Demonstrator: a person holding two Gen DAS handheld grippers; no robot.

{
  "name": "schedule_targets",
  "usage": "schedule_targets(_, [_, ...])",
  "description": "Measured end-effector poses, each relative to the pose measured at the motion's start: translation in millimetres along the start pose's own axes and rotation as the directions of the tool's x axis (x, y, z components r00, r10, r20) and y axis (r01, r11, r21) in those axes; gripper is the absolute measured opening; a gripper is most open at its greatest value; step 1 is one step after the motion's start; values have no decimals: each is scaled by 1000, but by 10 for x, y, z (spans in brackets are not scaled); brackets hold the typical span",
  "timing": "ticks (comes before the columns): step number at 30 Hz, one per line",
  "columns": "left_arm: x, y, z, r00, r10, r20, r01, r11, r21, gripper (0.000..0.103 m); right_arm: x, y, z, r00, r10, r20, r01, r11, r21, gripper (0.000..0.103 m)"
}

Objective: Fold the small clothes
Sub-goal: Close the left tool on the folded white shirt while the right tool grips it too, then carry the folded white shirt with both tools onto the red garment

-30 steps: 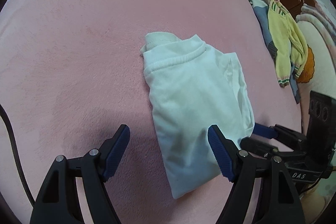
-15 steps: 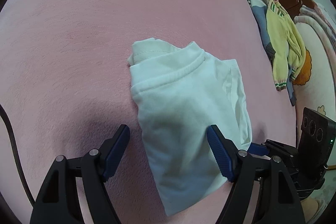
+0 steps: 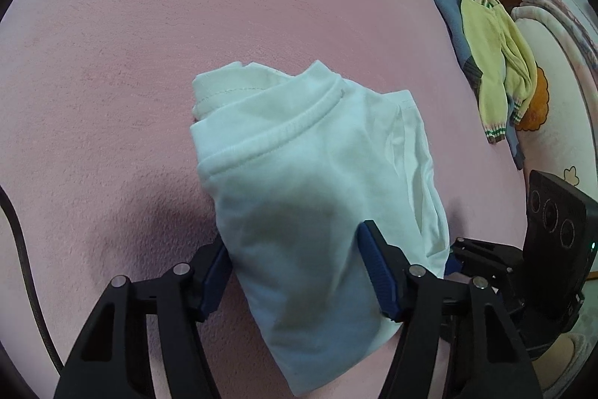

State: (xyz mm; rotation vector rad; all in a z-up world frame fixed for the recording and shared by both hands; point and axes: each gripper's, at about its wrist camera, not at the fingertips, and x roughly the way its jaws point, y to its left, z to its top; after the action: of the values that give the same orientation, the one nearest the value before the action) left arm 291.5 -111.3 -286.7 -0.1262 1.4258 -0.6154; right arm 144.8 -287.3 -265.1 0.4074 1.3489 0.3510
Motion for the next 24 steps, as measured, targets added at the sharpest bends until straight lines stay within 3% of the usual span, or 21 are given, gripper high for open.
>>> schedule_targets(4, [22, 2, -6, 1000, -20, -6, 20, 1000, 6, 46, 30, 82, -7, 1000, 1, -6, -1, 999, -32, 32])
schedule_targets(5, [26, -13, -7, 1000, -21, -4, 21, 1000, 10, 39, 29, 99, -15, 1000, -5, -3, 5, 999, -37, 31])
schedule_targets(8, [2, -16, -21, 1000, -27, 4, 27, 1000, 15, 31, 13, 129, -40, 1000, -15, 6, 15, 999, -46, 28])
schedule_targets(16, [-62, 19, -66, 1000, -23, 21, 24, 1000, -12, 19, -78, 146, -170, 999, -31, 28, 32, 998, -50, 23])
schedule_targets(24, [-246, -56, -103, 999, -5, 41, 6, 1000, -18, 15, -214, 233, -183, 998, -40, 55, 43, 997, -62, 20])
